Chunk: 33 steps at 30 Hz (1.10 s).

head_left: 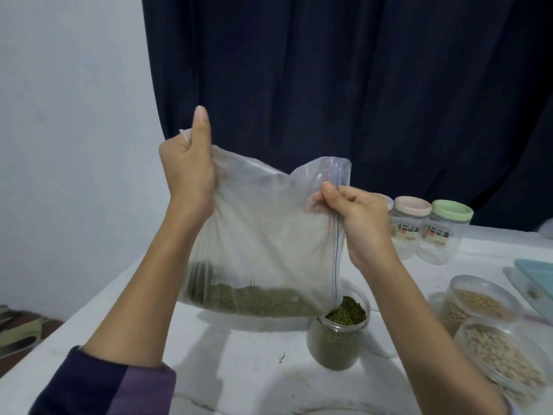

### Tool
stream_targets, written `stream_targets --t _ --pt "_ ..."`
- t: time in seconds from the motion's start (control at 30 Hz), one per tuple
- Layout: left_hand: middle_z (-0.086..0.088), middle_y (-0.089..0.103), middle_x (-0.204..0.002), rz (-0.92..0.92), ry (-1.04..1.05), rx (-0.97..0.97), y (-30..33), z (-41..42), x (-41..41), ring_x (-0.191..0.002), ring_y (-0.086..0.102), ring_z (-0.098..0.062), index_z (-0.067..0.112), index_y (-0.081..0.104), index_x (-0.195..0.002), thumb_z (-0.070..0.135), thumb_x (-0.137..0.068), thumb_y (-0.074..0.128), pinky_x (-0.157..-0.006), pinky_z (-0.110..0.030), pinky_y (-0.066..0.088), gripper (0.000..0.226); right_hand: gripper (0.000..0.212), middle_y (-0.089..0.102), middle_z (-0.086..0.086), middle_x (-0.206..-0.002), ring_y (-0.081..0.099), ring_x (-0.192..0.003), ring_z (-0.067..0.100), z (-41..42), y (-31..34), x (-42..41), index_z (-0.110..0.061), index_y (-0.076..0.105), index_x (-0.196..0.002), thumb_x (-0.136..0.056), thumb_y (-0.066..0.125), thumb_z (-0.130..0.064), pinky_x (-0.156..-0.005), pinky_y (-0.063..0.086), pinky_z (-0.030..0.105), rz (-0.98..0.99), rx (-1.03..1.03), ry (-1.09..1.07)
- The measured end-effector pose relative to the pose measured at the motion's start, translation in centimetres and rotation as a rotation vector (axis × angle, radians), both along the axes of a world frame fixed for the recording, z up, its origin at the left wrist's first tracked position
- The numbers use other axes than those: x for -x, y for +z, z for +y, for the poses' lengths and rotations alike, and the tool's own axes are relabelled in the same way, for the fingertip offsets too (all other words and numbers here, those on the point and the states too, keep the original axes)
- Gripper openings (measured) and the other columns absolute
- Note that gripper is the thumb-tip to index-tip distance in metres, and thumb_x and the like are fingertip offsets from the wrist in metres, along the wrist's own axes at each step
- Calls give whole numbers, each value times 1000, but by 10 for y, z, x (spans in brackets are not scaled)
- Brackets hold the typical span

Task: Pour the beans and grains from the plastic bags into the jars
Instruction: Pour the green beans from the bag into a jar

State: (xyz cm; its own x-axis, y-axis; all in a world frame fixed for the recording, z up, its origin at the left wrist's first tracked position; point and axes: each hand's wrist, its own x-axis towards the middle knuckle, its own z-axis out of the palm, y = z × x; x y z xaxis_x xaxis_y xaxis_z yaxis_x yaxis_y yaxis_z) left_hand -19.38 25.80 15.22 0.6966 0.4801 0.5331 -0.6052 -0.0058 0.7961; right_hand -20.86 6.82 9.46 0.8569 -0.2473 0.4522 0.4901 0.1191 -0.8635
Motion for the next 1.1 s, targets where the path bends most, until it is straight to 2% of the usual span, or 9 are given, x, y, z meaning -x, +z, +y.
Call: stream_targets --t 0.13,0.23,0.37,0.47,0.6,0.7,0.87,1.0,1.1 --pt "15 19 -37 -13 7 -18 1 -2 3 -38 18 -5 21 16 -52 33 -98 51 -40 -17 20 59 33 72 0 -67 66 -73 14 -10 4 -6 -15 73 -60 -91 62 -12 -83 54 29 -6 -56 -52" --pt "15 19 -36 -25 8 -15 3 -3 3 -37 19 -5 22 17 -49 32 -97 51 -40 -16 20 60 25 71 -2 -63 65 -65 7 -3 1 -3 -9 70 -67 -91 61 -9 -72 51 18 13 26 11" --pt "16 18 -37 -16 0 -13 4 -2 3 -37 17 -5 21 16 -51 33 -98 51 -39 -17 20 59 25 71 -2 -64 66 -67 8 -12 10 -8 -9 70 -68 -91 61 -10 -75 52 20 -17 -26 -57" --pt "16 20 -38 -35 -30 -11 4 0 1 -39 19 -5 26 17 -45 34 -98 51 -39 -17 21 63 25 70 0 -64 65 -65 8 -2 5 -7 -4 69 -68 -91 60 -8 -73 51 17 3 80 39" --pt "16 20 -37 -16 12 -34 2 0 1 -38 19 -5 22 18 -49 34 -98 51 -40 -16 21 60 25 70 -2 -62 64 -65 8 -8 9 -12 -7 69 -69 -92 60 -10 -73 51 18 -3 -32 -53" --pt "16 20 -37 -30 -9 -32 1 -1 1 -38 19 -5 27 18 -43 33 -98 51 -40 -18 20 64 24 70 -2 -62 65 -65 8 -2 4 -10 -7 69 -69 -92 61 -10 -73 51 18 1 26 1" --pt "16 20 -37 -20 7 -37 1 0 0 -39 19 -5 23 18 -48 33 -98 51 -41 -18 20 60 28 70 -1 -62 64 -66 10 -9 8 -13 -12 69 -64 -92 62 -11 -78 52 25 -2 -49 -52" --pt "16 22 -39 -27 -5 -36 2 0 -2 -40 20 -5 27 20 -43 35 -97 51 -42 -20 21 63 25 71 0 -64 65 -67 10 -3 4 -9 -8 70 -68 -91 61 -10 -78 52 22 -8 59 23" --pt "16 21 -37 -27 16 -29 4 -1 0 -39 19 -5 22 18 -49 33 -97 51 -41 -17 21 60 26 72 -1 -65 66 -70 10 -10 8 -13 -11 70 -67 -91 62 -12 -86 52 27 -10 -8 -70"
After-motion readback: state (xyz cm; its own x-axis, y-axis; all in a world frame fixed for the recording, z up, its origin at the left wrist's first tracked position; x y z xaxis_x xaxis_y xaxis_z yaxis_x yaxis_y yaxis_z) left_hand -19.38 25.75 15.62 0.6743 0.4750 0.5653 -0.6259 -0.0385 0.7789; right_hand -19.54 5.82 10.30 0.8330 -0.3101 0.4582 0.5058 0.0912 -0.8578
